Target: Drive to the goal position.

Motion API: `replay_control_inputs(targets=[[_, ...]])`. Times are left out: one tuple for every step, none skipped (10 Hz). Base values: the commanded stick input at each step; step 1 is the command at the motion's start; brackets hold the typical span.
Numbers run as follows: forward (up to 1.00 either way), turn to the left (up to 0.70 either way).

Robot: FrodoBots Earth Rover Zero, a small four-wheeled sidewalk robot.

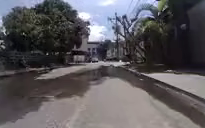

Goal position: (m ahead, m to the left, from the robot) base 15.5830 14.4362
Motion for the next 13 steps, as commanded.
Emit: replay_control_inputs(targets=[[1.0,0.14],[1.0,0.29],[1.0,0.15],[1.0,-0.02],[1.0,-0.04],[1.0,-0.03],[1.0,-0.02],[1.0,0.15],[1.0,0.36],[1.0,0.38],[1.0,0.37],[1.0,0.37],[1.0,0.37]])
